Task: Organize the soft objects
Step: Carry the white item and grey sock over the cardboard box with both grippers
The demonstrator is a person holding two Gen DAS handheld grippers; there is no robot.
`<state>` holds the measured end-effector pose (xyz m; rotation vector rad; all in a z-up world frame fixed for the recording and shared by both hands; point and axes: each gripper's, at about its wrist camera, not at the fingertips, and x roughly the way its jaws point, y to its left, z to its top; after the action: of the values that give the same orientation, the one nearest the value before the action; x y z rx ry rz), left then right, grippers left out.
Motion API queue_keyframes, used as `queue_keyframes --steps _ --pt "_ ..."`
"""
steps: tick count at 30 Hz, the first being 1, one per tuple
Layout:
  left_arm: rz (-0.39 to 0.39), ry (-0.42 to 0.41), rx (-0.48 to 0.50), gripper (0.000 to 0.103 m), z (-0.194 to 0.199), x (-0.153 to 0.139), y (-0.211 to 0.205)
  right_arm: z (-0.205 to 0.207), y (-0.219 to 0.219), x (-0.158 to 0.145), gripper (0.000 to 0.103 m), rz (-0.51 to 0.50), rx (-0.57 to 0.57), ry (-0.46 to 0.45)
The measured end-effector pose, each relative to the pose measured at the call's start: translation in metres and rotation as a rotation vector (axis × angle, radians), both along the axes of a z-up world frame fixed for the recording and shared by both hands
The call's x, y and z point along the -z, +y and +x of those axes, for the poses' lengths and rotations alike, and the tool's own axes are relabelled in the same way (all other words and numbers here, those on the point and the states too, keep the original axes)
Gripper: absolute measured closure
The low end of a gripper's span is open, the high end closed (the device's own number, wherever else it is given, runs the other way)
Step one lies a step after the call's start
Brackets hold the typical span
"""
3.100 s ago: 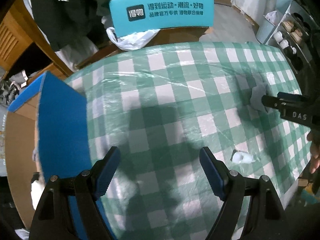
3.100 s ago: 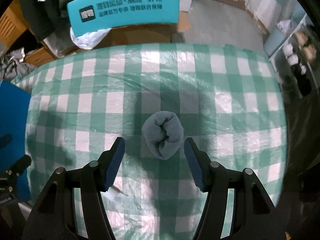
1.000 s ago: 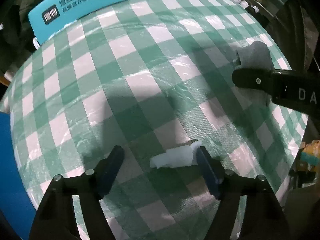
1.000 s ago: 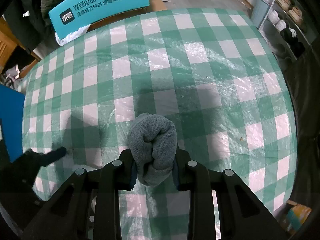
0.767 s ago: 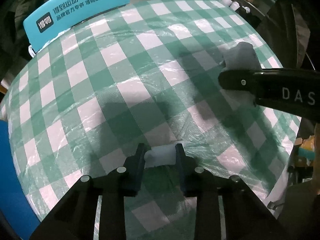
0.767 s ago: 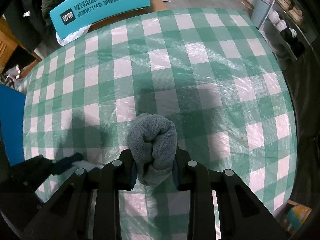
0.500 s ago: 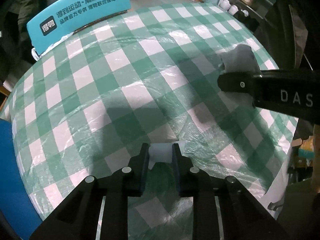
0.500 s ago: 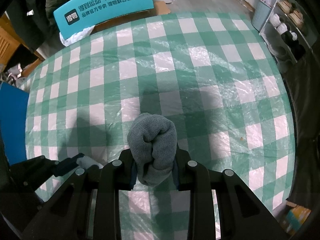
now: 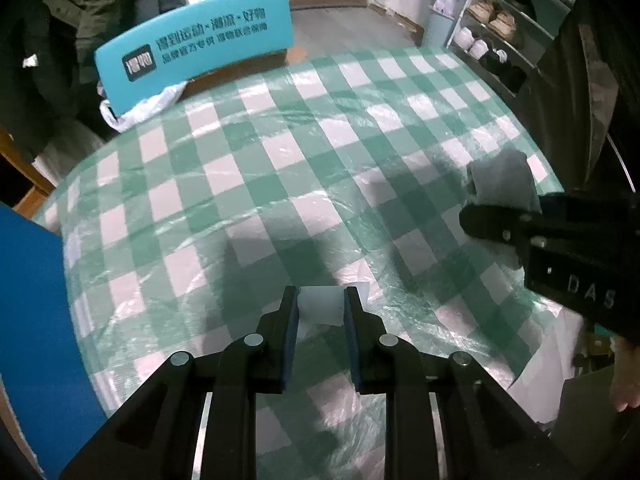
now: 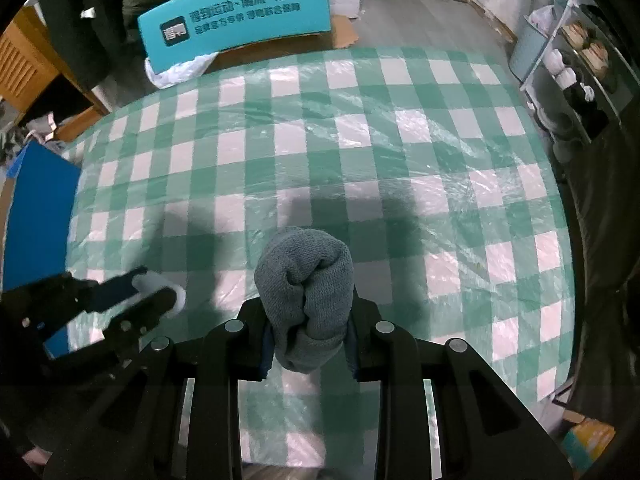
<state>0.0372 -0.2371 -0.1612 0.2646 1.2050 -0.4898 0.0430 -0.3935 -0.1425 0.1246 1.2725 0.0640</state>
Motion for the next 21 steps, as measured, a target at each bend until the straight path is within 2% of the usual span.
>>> queue_keyframes --steps 21 --pt "0.025 -0.081 -0.115 0.081 -0.016 -0.059 0.068 -0.03 0.059 -0.05 0.077 0.019 -0.118 -0.079"
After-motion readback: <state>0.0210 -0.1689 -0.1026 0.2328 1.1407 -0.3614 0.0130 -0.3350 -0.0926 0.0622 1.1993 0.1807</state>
